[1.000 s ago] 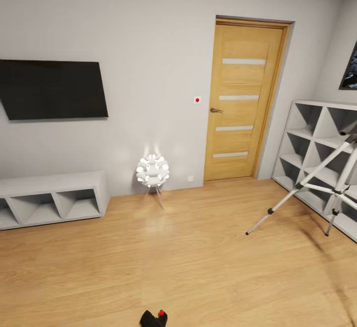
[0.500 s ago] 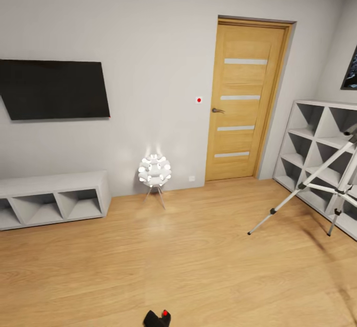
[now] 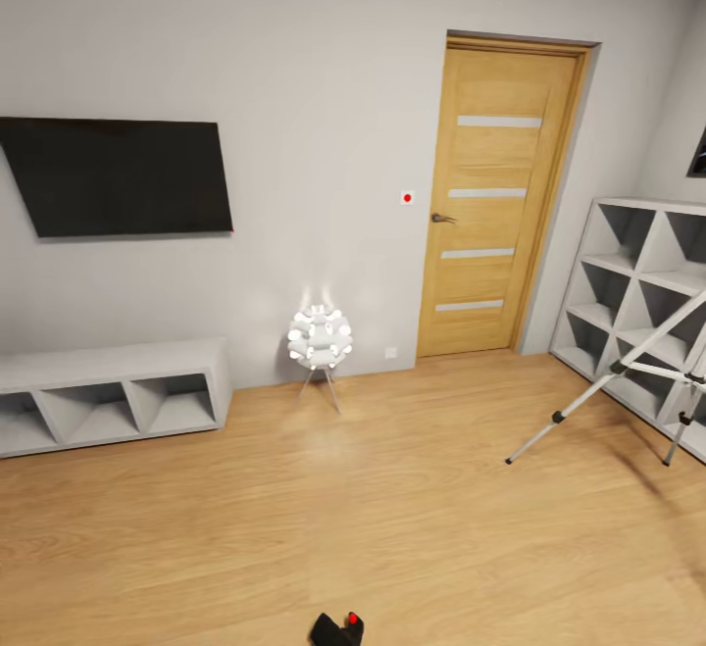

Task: Attach the digital camera to the camera tripod in the bedroom.

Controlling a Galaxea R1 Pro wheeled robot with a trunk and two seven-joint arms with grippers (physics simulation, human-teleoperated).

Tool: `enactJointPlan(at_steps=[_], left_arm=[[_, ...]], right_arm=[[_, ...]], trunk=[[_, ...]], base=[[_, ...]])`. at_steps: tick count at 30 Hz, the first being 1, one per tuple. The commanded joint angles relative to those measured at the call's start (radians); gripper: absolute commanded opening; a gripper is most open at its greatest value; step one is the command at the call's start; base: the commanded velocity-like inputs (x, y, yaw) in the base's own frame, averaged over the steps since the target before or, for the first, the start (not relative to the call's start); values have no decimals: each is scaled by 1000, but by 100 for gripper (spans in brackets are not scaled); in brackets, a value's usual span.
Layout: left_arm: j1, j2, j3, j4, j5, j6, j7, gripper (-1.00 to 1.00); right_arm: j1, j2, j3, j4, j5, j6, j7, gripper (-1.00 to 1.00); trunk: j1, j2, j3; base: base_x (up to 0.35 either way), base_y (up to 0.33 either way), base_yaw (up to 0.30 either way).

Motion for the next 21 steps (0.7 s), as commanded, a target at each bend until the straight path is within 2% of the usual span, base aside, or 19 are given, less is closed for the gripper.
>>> enactJointPlan(at_steps=[1, 17, 21], left_arm=[[0, 0, 2, 0, 7, -1, 0, 100], [0, -1, 2, 0, 7, -1, 0, 100], [0, -1, 2, -1, 7, -1, 0, 100]], right_arm=[[0, 0, 0, 1, 0, -5, -1, 100], [0, 1, -1, 1, -2, -9, -1, 100], [0, 1, -3, 1, -7, -7, -1, 100]], trunk=[[0, 0, -1], [0, 0, -1], [0, 0, -1]], base=[[0, 87, 0], [0, 16, -2], [0, 0, -162]])
